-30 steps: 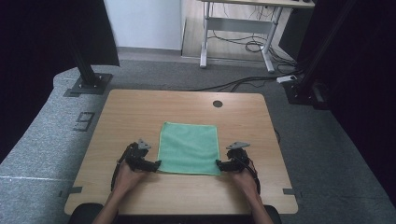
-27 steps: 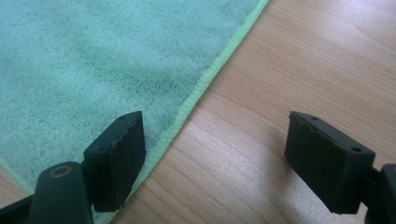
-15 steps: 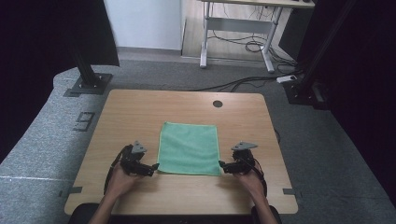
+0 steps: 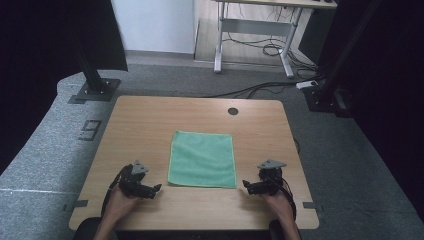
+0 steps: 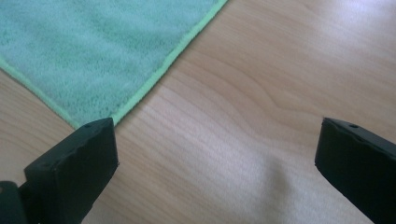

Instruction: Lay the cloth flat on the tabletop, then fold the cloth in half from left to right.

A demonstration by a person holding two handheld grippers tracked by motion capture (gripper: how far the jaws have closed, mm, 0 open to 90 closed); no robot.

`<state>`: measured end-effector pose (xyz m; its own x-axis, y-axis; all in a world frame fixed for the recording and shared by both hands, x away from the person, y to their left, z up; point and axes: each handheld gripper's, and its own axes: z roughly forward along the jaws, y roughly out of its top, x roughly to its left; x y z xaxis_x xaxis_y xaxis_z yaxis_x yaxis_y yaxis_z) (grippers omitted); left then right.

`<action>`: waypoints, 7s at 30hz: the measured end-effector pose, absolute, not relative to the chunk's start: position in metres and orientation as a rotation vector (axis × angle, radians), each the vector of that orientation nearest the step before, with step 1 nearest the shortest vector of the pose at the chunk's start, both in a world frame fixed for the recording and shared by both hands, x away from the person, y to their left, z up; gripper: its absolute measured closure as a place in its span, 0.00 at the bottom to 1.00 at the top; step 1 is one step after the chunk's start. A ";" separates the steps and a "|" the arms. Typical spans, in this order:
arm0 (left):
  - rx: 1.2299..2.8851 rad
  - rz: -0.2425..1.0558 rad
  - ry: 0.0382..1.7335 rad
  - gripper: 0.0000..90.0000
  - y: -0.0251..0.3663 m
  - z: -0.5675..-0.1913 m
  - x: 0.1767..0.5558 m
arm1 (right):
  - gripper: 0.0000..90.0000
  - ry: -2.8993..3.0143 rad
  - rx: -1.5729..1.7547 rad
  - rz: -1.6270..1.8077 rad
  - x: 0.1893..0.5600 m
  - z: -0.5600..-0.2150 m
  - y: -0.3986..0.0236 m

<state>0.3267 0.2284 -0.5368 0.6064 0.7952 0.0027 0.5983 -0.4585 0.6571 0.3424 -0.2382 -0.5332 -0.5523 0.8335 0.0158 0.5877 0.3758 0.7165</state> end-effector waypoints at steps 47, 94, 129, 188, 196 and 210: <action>2.145 0.402 1.107 0.00 0.231 -0.531 0.351 | 0.00 2.285 1.275 0.955 0.336 -0.555 -0.244; 2.247 0.459 1.135 0.00 0.185 -0.543 0.364 | 0.00 2.310 1.267 0.881 0.355 -0.549 -0.192; 2.091 0.481 1.269 0.00 0.221 -0.537 0.430 | 0.00 2.261 1.278 0.964 0.353 -0.557 -0.203; 2.083 0.496 1.350 0.00 0.224 -0.548 0.453 | 0.03 2.443 1.092 1.094 0.347 -0.537 -0.146; 2.085 0.497 1.350 0.00 0.224 -0.548 0.453 | 0.04 2.521 1.003 1.128 0.342 -0.536 -0.118; 2.061 0.460 1.351 0.00 0.226 -0.547 0.453 | 0.11 2.662 0.858 1.177 0.333 -0.537 -0.066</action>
